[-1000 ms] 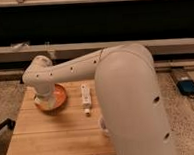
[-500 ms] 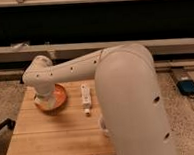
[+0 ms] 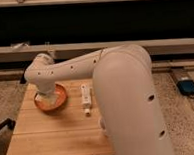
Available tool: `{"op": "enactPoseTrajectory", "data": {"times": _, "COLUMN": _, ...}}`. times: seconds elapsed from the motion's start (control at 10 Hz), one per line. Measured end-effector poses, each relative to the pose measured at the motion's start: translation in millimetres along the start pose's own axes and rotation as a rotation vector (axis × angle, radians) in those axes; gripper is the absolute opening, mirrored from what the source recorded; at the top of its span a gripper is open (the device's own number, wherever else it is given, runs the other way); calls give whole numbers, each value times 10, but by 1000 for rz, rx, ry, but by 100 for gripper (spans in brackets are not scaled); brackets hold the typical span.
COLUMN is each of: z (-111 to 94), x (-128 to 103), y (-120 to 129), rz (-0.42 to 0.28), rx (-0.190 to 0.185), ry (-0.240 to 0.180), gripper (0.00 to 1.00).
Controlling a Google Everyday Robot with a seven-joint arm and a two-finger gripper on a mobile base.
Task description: Place the white sponge in the ceramic bowl
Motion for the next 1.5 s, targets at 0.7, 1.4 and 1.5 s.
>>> {"op": "enactPoseTrajectory", "data": {"times": 0.7, "z": 333, "x": -261, "y": -249, "rz": -57, "rx": -50, "ry": -3, "gripper": 15}}
{"op": "enactPoseTrajectory", "data": {"times": 1.4, "z": 393, "x": -247, "y": -282, "rz": -57, "rx": -45, "ry": 17, "gripper": 42}}
{"op": "enactPoseTrajectory", "data": {"times": 1.5, "z": 393, "x": -247, "y": -282, "rz": -57, "rx": -45, "ry": 17, "gripper": 42}}
